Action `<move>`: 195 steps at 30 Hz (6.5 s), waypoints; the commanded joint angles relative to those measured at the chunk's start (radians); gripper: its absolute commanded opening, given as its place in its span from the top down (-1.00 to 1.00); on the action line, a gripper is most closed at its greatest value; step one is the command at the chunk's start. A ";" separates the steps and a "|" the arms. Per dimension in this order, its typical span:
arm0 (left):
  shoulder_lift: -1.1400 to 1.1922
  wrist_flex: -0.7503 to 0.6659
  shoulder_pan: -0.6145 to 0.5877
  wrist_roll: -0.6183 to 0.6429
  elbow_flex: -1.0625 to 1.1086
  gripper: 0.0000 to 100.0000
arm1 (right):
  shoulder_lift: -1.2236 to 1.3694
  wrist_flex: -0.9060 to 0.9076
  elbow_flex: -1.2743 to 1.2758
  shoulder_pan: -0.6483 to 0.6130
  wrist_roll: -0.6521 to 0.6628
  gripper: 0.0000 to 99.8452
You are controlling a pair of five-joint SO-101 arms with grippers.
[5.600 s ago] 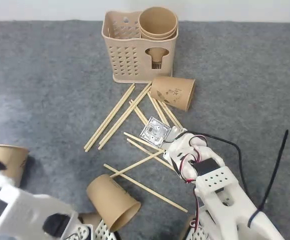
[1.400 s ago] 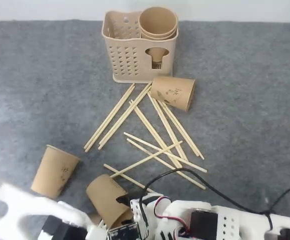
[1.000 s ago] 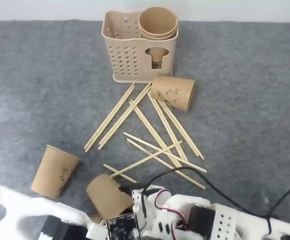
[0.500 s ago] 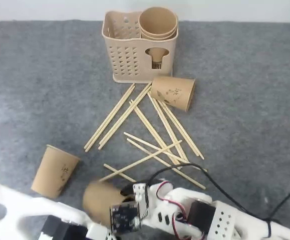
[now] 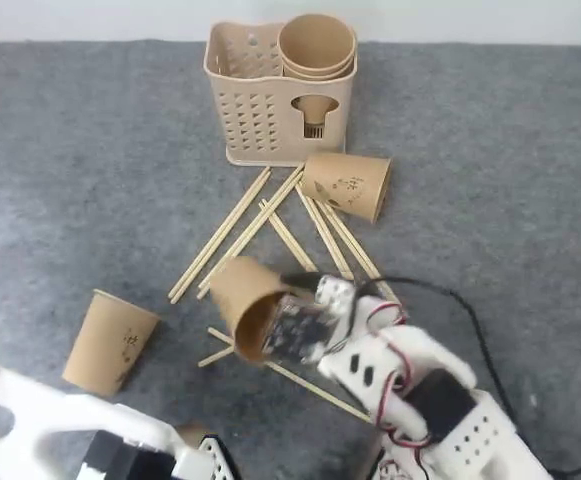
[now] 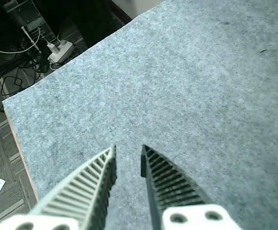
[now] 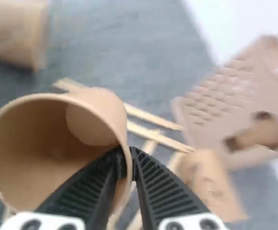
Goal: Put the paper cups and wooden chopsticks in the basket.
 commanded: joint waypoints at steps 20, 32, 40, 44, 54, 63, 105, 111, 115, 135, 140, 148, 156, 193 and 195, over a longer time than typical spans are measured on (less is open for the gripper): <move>-0.009 -0.100 0.055 0.017 0.142 0.83 | 1.070 0.199 -1.542 0.435 -0.021 0.98; -0.009 -0.175 0.071 0.012 0.223 0.83 | 1.661 0.203 -2.200 0.456 0.009 0.98; -0.009 -0.178 0.086 0.012 0.237 0.83 | 1.827 0.305 -2.392 0.484 0.008 0.98; -0.009 -0.175 0.103 0.012 0.240 0.83 | 1.844 0.325 -2.406 0.486 -0.032 0.98; -0.009 -0.176 0.100 0.012 0.240 0.83 | 1.874 0.361 -2.391 0.484 -0.077 0.98; -0.009 -0.178 0.101 0.012 0.240 0.83 | 1.936 0.341 -2.395 0.484 -0.133 0.94; 0.009 0.250 0.408 -0.032 -0.041 0.82 | 1.419 0.989 -2.165 0.493 -0.140 0.82; 0.262 0.505 0.526 0.029 -0.289 0.62 | 1.299 0.967 -1.821 0.401 -0.060 0.64; 0.500 0.666 0.549 0.032 -0.453 0.61 | 1.294 0.886 -1.639 0.400 -0.057 0.64; 0.611 0.689 0.663 0.152 -0.466 0.61 | 1.287 0.478 -1.099 0.277 0.000 0.64; 0.605 0.689 0.683 0.147 -0.387 0.61 | 1.287 0.472 -1.091 0.275 0.000 0.64; 0.612 0.666 0.698 0.120 -0.252 0.61 | 1.287 0.487 -1.089 0.257 0.000 0.64; 0.603 0.641 0.618 0.080 -0.136 0.61 | 1.287 0.484 -1.089 0.260 0.000 0.64; 0.601 0.689 0.740 0.118 -0.717 0.98 | 1.084 0.516 -1.028 0.288 -0.049 0.64; 0.603 0.689 0.792 0.140 -0.737 0.98 | 1.029 0.495 -0.977 0.283 -0.049 0.64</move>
